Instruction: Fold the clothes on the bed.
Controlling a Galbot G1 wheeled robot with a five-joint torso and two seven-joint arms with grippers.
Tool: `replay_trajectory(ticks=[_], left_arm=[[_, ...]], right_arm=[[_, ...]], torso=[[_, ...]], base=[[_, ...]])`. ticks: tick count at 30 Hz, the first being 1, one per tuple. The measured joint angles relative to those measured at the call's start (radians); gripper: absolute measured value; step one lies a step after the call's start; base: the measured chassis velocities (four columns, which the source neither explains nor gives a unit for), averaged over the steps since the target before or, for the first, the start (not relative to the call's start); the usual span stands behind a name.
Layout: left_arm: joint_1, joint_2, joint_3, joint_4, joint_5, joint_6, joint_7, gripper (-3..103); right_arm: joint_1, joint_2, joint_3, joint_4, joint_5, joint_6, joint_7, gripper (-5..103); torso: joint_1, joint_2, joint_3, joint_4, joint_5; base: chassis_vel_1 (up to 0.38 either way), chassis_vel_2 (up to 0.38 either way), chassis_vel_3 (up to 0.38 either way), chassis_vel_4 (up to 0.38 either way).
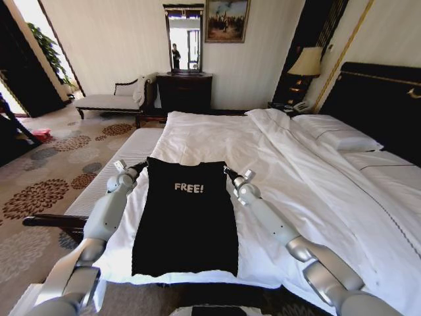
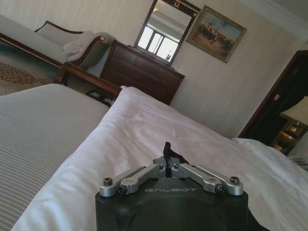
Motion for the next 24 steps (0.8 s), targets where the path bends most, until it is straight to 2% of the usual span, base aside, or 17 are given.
replay_trajectory(ticks=[5,11,20,24], left_arm=[[-0.005,0.009,0.013,0.0,-0.005,-0.03,0.01,0],[-0.057,-0.021,0.005,0.036,-0.031,-0.062,0.009,0],[-0.113,-0.017,0.029,0.072,-0.038,-0.068,0.032,0],[-0.119,-0.015,0.031,0.075,-0.039,-0.069,0.033,0]], right_arm=[[0.009,-0.004,0.012,-0.016,0.001,0.031,-0.016,0],[0.066,0.02,0.019,-0.041,0.014,0.039,-0.017,0],[0.106,-0.012,0.027,-0.072,0.024,0.039,-0.028,0],[0.111,-0.023,0.026,-0.067,0.024,0.039,-0.03,0]], torso=[[0.0,0.0,0.0,0.0005,-0.0001],[0.0,0.0,0.0,0.0005,-0.0002],[0.0,0.0,0.0,-0.0001,-0.0001],[0.0,0.0,0.0,0.0003,-0.0001]], base=[[0.0,0.0,0.0,0.0],[0.0,0.0,0.0,0.0],[0.0,0.0,0.0,0.0],[0.0,0.0,0.0,0.0]])
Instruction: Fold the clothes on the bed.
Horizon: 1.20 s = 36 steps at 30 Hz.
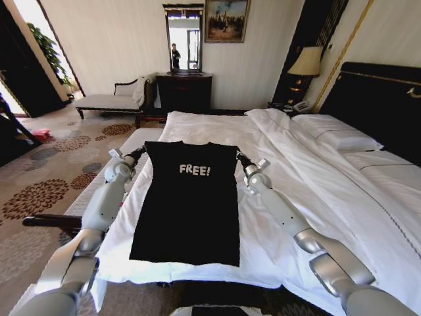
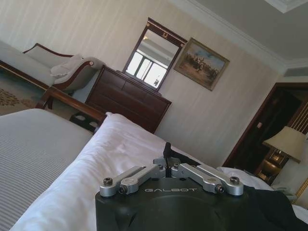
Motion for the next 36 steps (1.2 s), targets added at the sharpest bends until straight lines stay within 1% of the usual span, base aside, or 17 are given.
replay_trajectory(ticks=[5,7,9,10,11,14,15,17,18,19,21,23,24,27,29,33,36], left_arm=[[0.07,0.026,0.012,-0.054,0.0,0.0,-0.003,0],[0.132,0.049,0.014,-0.112,-0.006,0.0,-0.006,0],[0.214,0.085,0.006,-0.203,-0.023,0.0,-0.006,0],[0.214,0.085,0.006,-0.203,-0.023,0.0,-0.006,0],[0.247,0.101,-0.001,-0.244,-0.026,-0.001,-0.003,0],[0.388,0.163,-0.058,-0.387,-0.032,-0.005,0.007,0],[0.388,0.163,-0.058,-0.387,-0.032,-0.005,0.007,0],[0.5,0.2,-0.109,-0.46,-0.031,-0.008,0.013,0],[0.534,0.21,-0.124,-0.477,-0.03,-0.009,0.015,0],[0.534,0.21,-0.124,-0.477,-0.03,-0.009,0.015,0],[0.685,0.239,-0.195,-0.55,-0.005,-0.018,0.03,0],[0.759,0.239,-0.231,-0.584,0.015,-0.023,0.036,0],[0.759,0.239,-0.231,-0.584,0.015,-0.023,0.036,0],[0.848,0.222,-0.268,-0.623,0.054,-0.036,0.044,0],[0.866,0.219,-0.277,-0.634,0.059,-0.038,0.044,0],[0.964,0.216,-0.33,-0.692,0.075,-0.047,0.045,0],[1.024,0.22,-0.36,-0.722,0.091,-0.054,0.046,0]], right_arm=[[-0.061,-0.039,-0.004,0.045,-0.016,0.001,-0.002,0],[-0.104,-0.07,-0.006,0.079,-0.026,0.005,-0.006,0],[-0.156,-0.107,0.002,0.13,-0.03,0.01,-0.01,0],[-0.156,-0.107,0.002,0.13,-0.03,0.01,-0.01,0],[-0.18,-0.122,0.013,0.159,-0.026,0.01,-0.01,0],[-0.266,-0.177,0.051,0.269,-0.017,0.005,-0.002,0],[-0.266,-0.177,0.051,0.269,-0.017,0.005,-0.002,0],[-0.325,-0.21,0.066,0.328,-0.017,0.002,0.005,0],[-0.341,-0.217,0.069,0.344,-0.018,0.001,0.008,0],[-0.341,-0.217,0.069,0.344,-0.018,0.001,0.008,0],[-0.417,-0.241,0.079,0.407,-0.028,-0.007,0.027,0],[-0.472,-0.251,0.08,0.442,-0.045,-0.016,0.043,0],[-0.472,-0.251,0.08,0.442,-0.045,-0.016,0.043,0],[-0.547,-0.26,0.082,0.484,-0.085,-0.018,0.065,0],[-0.567,-0.263,0.085,0.5,-0.091,-0.018,0.073,0],[-0.685,-0.296,0.134,0.614,-0.104,-0.018,0.1,0],[-0.746,-0.304,0.172,0.668,-0.111,-0.017,0.108,0]], torso=[[0.0,0.0,0.0,0.0001,0.0],[0.0,0.0,0.0,0.0,-0.0002],[0.0,0.0,0.0,-0.0002,-0.0002],[0.0,0.0,0.0,-0.0002,-0.0002],[0.0,0.0,0.0,-0.0003,0.0001],[0.0,0.0,0.0,-0.0001,-0.0003],[0.0,0.0,0.0,-0.0001,-0.0003],[0.0,0.0,0.0,-0.0003,-0.0002],[0.0,0.0,0.0,-0.0003,-0.0003],[0.0,0.0,0.0,-0.0003,-0.0003],[0.0,0.0,0.0,0.0006,-0.0001],[0.0,0.0,0.0,0.0004,-0.0003],[0.0,0.0,0.0,0.0004,-0.0003],[0.0,0.0,0.0,0.0,-0.0004],[0.0,0.0,0.0,-0.0004,-0.0001],[0.0,0.0,0.0,-0.0003,-0.0002],[0.0,0.0,0.0,0.0,-0.0001]], base=[[0.0,0.0,0.0,0.0],[0.0,0.0,0.0,0.0],[0.0,0.0,0.0,0.0],[0.0,0.0,0.0,0.0],[0.0,0.0,0.0,0.0],[0.0,0.0,0.0,0.0],[0.0,0.0,0.0,0.0],[0.0,0.0,0.0,0.0],[0.0,0.0,0.0,0.0],[0.0,0.0,0.0,0.0],[0.0,0.0,0.0,0.0],[0.0,0.0,0.0,0.0],[0.0,0.0,0.0,0.0],[0.0,0.0,0.0,0.0],[0.0,0.0,0.0,0.0],[0.0,0.0,0.0,0.0],[0.0,0.0,0.0,0.0]])
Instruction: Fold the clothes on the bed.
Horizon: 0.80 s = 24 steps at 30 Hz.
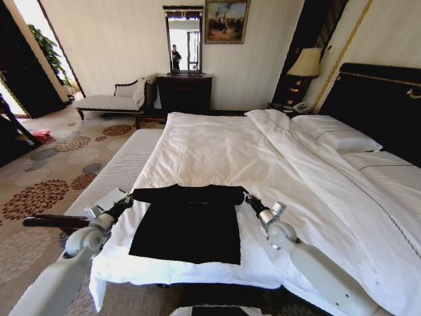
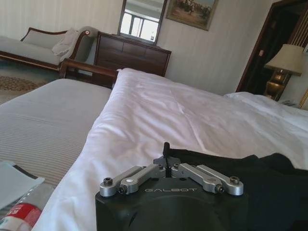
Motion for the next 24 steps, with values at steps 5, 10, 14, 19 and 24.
replay_trajectory(ticks=[5,10,14,19,24], left_arm=[[0.072,-0.001,-0.027,-0.017,0.043,-0.022,0.007,0],[0.063,-0.025,-0.026,0.023,0.075,-0.037,0.007,0],[0.047,-0.034,-0.025,0.037,0.075,-0.037,0.002,0],[0.088,-0.04,-0.036,-0.005,0.085,-0.037,0.005,0],[0.133,-0.04,-0.053,-0.038,0.108,-0.04,0.01,0]], right_arm=[[-0.102,-0.004,0.057,0.06,-0.016,0.0,0.012,0],[-0.168,0.024,0.066,0.074,-0.052,0.001,0.024,0],[-0.199,0.043,0.065,0.085,-0.071,0.001,0.033,0],[-0.234,0.04,0.084,0.078,-0.08,0.003,0.033,0],[-0.271,0.029,0.102,0.09,-0.082,0.004,0.031,0]], torso=[[0.0,0.0,0.0,0.0001,-0.0001],[0.0,0.0,0.0,-0.0001,0.0],[0.0,0.0,0.0,-0.0004,-0.0001],[0.0,0.0,0.0,0.0001,0.0],[0.0,0.0,0.0,0.0,0.0001]], base=[[0.0,0.0,0.0,0.0],[0.0,0.0,0.0,0.0],[0.0,0.0,0.0,0.0],[0.0,0.0,0.0,0.0],[0.0,0.0,0.0,0.0]])
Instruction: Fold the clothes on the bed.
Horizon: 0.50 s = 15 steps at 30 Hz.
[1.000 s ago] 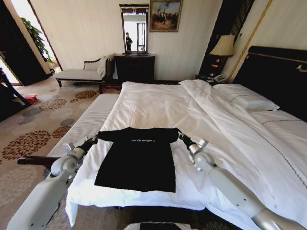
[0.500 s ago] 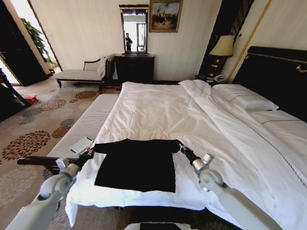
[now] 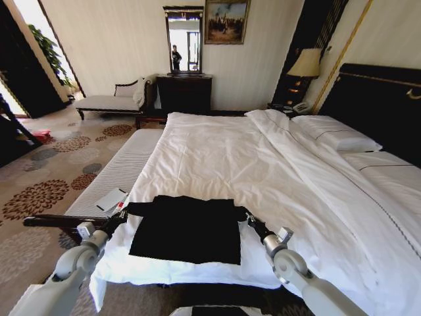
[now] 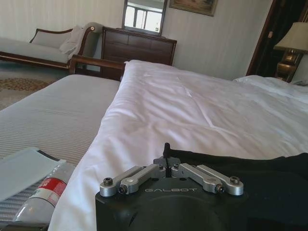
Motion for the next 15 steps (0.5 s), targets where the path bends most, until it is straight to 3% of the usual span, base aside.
replay_trajectory(ticks=[15], left_arm=[[0.022,-0.017,-0.005,0.027,0.08,-0.02,0.0,0]], right_arm=[[-0.059,0.016,0.0,0.043,-0.045,0.005,0.014,-2]], torso=[[0.0,0.0,0.0,-0.0001,-0.0002]], base=[[0.0,0.0,0.0,0.0]])
